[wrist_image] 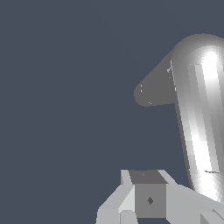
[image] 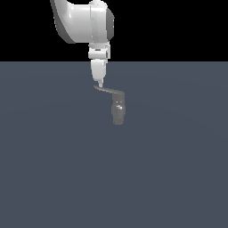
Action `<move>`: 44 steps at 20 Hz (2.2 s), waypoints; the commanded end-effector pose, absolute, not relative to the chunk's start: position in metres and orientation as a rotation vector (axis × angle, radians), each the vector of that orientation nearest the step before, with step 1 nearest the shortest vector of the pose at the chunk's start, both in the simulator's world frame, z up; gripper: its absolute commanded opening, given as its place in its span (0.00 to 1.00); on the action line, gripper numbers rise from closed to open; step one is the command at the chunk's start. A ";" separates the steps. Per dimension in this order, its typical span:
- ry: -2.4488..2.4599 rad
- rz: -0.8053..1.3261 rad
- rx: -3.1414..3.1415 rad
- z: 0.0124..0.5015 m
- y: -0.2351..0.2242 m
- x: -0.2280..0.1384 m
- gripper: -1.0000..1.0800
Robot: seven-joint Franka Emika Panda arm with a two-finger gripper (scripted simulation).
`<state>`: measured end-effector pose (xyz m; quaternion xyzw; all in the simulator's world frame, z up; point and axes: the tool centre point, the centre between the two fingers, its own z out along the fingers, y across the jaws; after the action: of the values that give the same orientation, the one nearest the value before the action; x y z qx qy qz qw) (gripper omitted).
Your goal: Turn on the faucet by rotating a designated handle.
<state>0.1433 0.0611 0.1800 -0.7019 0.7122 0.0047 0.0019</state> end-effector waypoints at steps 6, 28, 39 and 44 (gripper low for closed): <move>2.260 0.000 -2.182 0.174 0.062 0.147 0.00; 2.260 0.001 -2.182 0.173 0.072 0.100 0.00; 2.260 0.000 -2.182 0.173 0.078 0.072 0.00; 2.260 -0.004 -2.180 0.174 0.072 0.068 0.00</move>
<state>0.0716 0.0775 0.1748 -0.6959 0.7181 -0.0015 0.0025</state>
